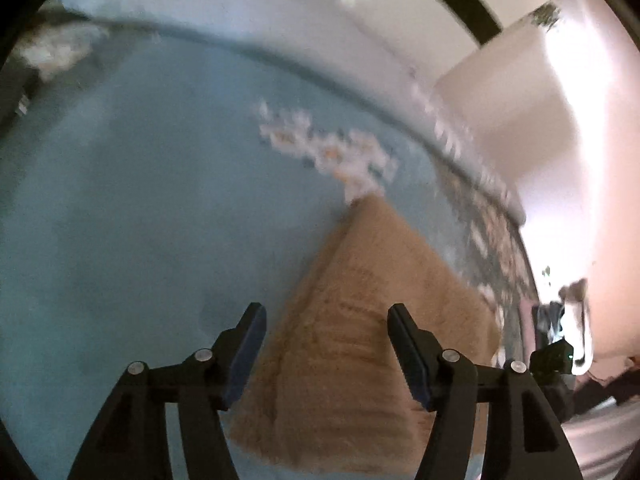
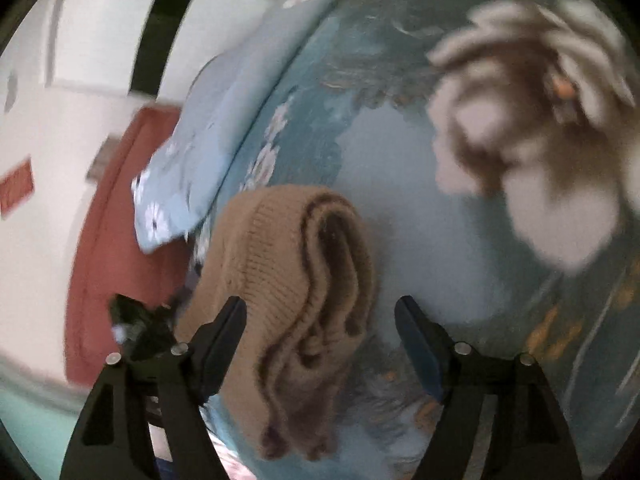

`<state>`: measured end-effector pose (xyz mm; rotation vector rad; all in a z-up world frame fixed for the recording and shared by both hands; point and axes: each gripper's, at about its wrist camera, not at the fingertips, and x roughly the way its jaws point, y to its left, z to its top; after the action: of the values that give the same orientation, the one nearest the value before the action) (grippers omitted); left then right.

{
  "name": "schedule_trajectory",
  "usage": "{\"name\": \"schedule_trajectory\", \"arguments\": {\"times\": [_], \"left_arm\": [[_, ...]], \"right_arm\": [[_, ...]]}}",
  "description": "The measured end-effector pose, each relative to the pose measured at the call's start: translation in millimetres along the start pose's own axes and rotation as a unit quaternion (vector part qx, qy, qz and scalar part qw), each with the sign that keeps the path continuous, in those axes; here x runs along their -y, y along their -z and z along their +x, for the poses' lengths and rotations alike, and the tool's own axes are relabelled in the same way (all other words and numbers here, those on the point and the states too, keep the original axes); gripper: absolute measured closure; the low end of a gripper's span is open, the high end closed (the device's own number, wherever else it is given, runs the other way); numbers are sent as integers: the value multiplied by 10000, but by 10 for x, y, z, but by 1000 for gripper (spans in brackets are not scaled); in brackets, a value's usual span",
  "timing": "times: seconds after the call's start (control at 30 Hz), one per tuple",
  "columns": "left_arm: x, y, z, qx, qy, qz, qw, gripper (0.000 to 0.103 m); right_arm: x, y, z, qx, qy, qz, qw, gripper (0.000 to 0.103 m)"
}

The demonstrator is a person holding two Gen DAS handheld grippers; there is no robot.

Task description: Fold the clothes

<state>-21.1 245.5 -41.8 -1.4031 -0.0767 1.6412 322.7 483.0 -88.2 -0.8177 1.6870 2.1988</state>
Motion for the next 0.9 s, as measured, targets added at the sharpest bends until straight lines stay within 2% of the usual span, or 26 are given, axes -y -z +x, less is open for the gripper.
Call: {"name": "schedule_trajectory", "arguments": {"times": [0.13,0.23,0.33,0.4,0.47,0.5,0.53,0.63,0.73,0.9], "left_arm": [[-28,29,203,-394,190,-33,9990,36],[10,97,237,-306,283,159,9990,36],[-31,139,225,-160,437,185,9987,37],[-65,156,196,-101,524,80,9985,44],[-81,183,165,-73,599,-7,9982,55],[-74,199,147,-57,642,-45,9979,58],[-56,204,149,-44,632,-67,9980,62],[16,241,133,23,515,-136,9986,68],[109,319,8,261,440,-183,9985,71],[311,530,-300,770,485,-98,9958,72]], "right_arm": [[-90,113,53,205,221,-8,9995,24],[-161,212,118,192,361,-52,9992,24],[-194,259,195,137,314,-90,9994,24],[-201,275,190,198,357,-163,9990,25],[-163,271,181,207,360,-91,9991,35],[-138,257,181,192,353,-64,9992,46],[-114,233,183,163,329,-68,9993,50],[-94,159,183,48,252,-183,9995,58],[-124,64,150,-87,102,-317,9994,66],[-425,-199,18,-330,-260,-981,9943,70]]}}
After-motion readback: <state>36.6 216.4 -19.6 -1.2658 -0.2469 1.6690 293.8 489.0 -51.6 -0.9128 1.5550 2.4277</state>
